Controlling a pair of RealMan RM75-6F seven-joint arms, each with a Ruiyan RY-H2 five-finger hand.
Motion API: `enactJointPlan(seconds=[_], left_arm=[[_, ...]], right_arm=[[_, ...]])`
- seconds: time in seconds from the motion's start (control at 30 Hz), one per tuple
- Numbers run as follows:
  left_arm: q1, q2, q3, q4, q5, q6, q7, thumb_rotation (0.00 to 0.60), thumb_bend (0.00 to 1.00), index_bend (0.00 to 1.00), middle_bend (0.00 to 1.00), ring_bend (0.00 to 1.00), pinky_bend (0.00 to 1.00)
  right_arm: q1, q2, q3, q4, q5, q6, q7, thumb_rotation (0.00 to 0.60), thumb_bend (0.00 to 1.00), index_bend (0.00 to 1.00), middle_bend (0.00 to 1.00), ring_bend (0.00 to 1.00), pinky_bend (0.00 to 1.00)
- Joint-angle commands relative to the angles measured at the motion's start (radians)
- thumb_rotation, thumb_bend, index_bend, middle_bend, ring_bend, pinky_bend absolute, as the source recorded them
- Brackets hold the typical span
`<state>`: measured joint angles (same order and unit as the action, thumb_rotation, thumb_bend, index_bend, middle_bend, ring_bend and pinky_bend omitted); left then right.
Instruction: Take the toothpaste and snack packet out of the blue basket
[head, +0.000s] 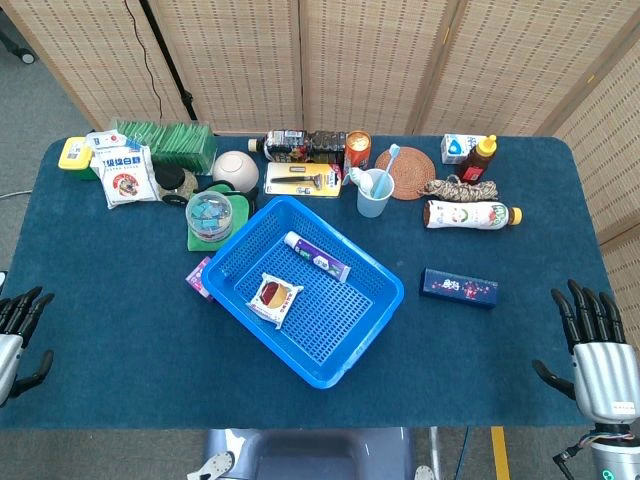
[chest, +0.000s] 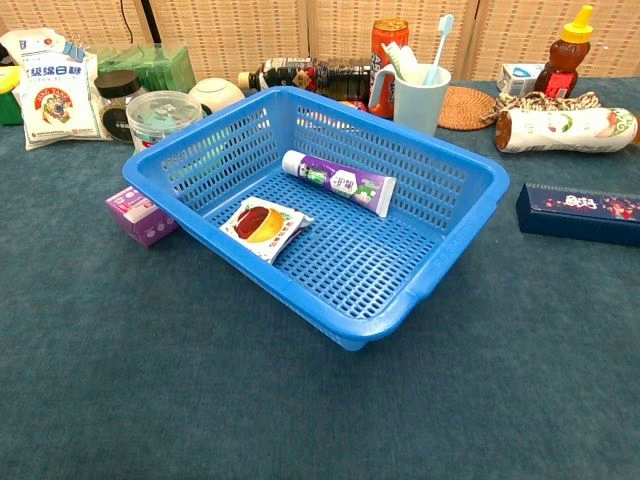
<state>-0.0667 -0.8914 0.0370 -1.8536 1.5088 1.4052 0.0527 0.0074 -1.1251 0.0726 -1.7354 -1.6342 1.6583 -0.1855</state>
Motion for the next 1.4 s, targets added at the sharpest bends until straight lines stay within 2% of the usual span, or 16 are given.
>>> enactJointPlan(seconds=[0.03, 0.23, 0.33, 0.57, 0.73, 0.9, 1.07, 1.1, 1.13, 1.27, 1.4], left_arm=[[0.002, 0.002, 0.003, -0.001, 0.007, 0.003, -0.001, 0.6, 0.46, 0.0, 0.0, 0.0, 0.0], [0.004, 0.008, 0.007, -0.003, 0.009, 0.002, -0.01, 0.6, 0.46, 0.0, 0.0, 0.0, 0.0], [0.007, 0.011, 0.009, -0.006, 0.011, 0.005, -0.007, 0.6, 0.46, 0.0, 0.0, 0.0, 0.0], [0.01, -0.004, 0.008, 0.0, 0.041, 0.028, -0.004, 0.6, 0.46, 0.0, 0.0, 0.0, 0.0], [0.008, -0.008, 0.006, -0.001, 0.029, 0.021, 0.008, 0.6, 0.46, 0.0, 0.0, 0.0, 0.0], [0.006, -0.008, 0.005, -0.004, 0.024, 0.015, 0.012, 0.6, 0.46, 0.0, 0.0, 0.0, 0.0], [0.005, -0.008, 0.0, -0.002, 0.011, 0.013, 0.017, 0.6, 0.46, 0.0, 0.0, 0.0, 0.0], [0.004, -0.009, 0.0, -0.001, 0.01, 0.012, 0.018, 0.6, 0.46, 0.0, 0.0, 0.0, 0.0], [0.002, -0.01, 0.0, -0.001, 0.007, 0.007, 0.019, 0.6, 0.46, 0.0, 0.0, 0.0, 0.0], [-0.001, -0.011, -0.004, -0.001, -0.007, 0.001, 0.02, 0.6, 0.46, 0.0, 0.0, 0.0, 0.0], [-0.002, -0.015, -0.011, 0.003, -0.021, 0.0, 0.029, 0.6, 0.46, 0.0, 0.0, 0.0, 0.0]], right_arm=[[-0.001, 0.007, 0.0, -0.003, 0.001, 0.001, 0.006, 0.6, 0.0, 0.0, 0.0, 0.0, 0.04], [0.006, 0.028, 0.009, -0.01, -0.008, 0.0, 0.05, 0.6, 0.0, 0.0, 0.0, 0.0, 0.04], [0.03, 0.054, 0.011, -0.019, -0.033, -0.022, 0.08, 0.6, 0.0, 0.0, 0.0, 0.0, 0.1], [0.106, 0.114, 0.076, -0.078, -0.049, -0.067, 0.046, 0.6, 0.0, 0.0, 0.0, 0.0, 0.17], [0.183, 0.161, 0.121, -0.155, -0.018, -0.162, 0.051, 0.6, 0.0, 0.0, 0.0, 0.01, 0.2], [0.291, 0.18, 0.181, -0.222, 0.069, -0.303, 0.04, 0.6, 0.0, 0.01, 0.03, 0.04, 0.21], [0.41, 0.141, 0.222, -0.274, 0.121, -0.434, 0.035, 0.6, 0.0, 0.09, 0.07, 0.09, 0.26], [0.44, 0.121, 0.231, -0.277, 0.143, -0.463, 0.017, 0.6, 0.0, 0.11, 0.09, 0.1, 0.26], [0.519, 0.066, 0.26, -0.279, 0.196, -0.541, -0.006, 0.6, 0.0, 0.12, 0.09, 0.11, 0.27], [0.622, -0.034, 0.311, -0.278, 0.332, -0.585, -0.107, 0.6, 0.0, 0.17, 0.15, 0.17, 0.31], [0.689, -0.094, 0.332, -0.282, 0.432, -0.607, -0.166, 0.6, 0.0, 0.26, 0.2, 0.21, 0.35]])
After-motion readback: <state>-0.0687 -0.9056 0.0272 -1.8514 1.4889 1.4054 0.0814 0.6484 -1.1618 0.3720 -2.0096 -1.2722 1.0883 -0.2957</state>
